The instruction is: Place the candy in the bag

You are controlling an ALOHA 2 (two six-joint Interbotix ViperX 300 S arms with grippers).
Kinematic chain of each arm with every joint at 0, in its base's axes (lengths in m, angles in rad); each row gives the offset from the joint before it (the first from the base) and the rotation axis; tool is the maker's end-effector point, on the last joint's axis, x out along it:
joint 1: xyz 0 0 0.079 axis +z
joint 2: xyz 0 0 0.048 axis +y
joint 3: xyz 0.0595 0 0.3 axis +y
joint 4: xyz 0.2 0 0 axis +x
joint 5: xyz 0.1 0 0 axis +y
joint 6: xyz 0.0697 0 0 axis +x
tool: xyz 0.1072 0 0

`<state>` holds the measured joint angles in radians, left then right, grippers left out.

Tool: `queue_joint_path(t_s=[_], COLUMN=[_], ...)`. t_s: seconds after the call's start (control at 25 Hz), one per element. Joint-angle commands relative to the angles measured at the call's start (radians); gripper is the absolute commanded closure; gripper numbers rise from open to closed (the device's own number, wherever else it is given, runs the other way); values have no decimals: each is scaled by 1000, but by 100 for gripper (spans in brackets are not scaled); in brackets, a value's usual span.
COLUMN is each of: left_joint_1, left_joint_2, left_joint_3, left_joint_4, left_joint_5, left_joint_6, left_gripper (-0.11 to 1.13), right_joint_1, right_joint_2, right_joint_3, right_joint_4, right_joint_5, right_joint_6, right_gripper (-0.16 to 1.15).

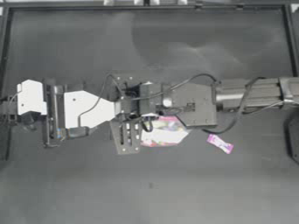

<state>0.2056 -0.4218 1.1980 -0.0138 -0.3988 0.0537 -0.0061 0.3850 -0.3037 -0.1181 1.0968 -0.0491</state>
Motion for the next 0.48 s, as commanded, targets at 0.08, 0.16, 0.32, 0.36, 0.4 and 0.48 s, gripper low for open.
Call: queue_joint_path(t_s=[0.08, 0.16, 0.32, 0.36, 0.4, 0.48], left_joint_1=[0, 0, -2, -2, -2, -2], left_joint_2=[-5, -5, -5, -6, -5, -5], left_joint_3=[-20, -20, -20, -20, -20, -20], left_joint_4=[0, 0, 0, 0, 0, 0], left_joint_5=[-8, -8, -8, -8, -8, -8], left_joint_6=[2, 2, 2, 2, 2, 2], left_gripper=[1, 1, 1, 1, 1, 1], right_joint_1=[3, 3, 3, 3, 3, 3], right_joint_2=[-18, -12, 0, 5, 8, 14], right_joint_3=[-32, -35, -48, -52, -57, -64], right_joint_4=[-18, -34, -52, -52, -52, -54], right_joint_5=[6, 8, 25, 29, 31, 32], right_joint_6=[5, 6, 6, 6, 5, 2], right_gripper=[15, 15, 15, 15, 15, 15])
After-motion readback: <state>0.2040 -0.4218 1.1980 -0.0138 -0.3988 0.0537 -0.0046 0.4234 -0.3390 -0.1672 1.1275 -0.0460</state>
